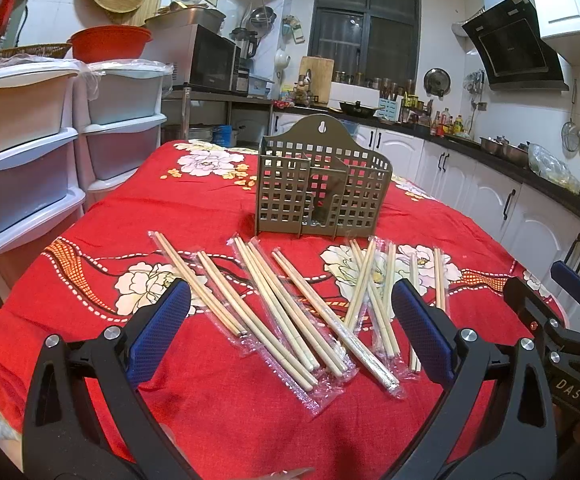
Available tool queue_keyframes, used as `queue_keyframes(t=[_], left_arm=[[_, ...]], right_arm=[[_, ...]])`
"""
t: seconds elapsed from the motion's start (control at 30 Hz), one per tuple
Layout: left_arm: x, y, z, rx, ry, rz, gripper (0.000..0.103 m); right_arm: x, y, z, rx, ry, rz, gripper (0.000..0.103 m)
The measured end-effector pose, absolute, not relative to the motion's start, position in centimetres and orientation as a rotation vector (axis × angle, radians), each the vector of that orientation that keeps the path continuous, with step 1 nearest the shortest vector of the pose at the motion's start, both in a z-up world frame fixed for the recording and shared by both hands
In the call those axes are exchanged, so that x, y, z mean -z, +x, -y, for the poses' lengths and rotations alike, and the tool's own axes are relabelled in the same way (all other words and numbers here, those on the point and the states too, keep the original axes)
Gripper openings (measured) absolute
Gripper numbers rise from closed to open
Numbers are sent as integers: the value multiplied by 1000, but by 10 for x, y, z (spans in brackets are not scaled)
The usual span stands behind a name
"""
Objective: Organize utensils
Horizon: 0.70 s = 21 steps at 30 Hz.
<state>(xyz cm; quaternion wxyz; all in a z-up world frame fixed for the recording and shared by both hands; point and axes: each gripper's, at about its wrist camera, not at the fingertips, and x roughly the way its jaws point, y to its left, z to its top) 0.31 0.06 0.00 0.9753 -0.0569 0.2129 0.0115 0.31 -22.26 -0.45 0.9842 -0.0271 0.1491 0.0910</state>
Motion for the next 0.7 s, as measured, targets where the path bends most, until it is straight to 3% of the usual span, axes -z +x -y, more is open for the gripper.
queue_keyframes(t=[0.7], left_arm=[[-4,0,1,-23,-115,-424,92]], right_arm=[[5,4,221,-183,-57,-308,97]])
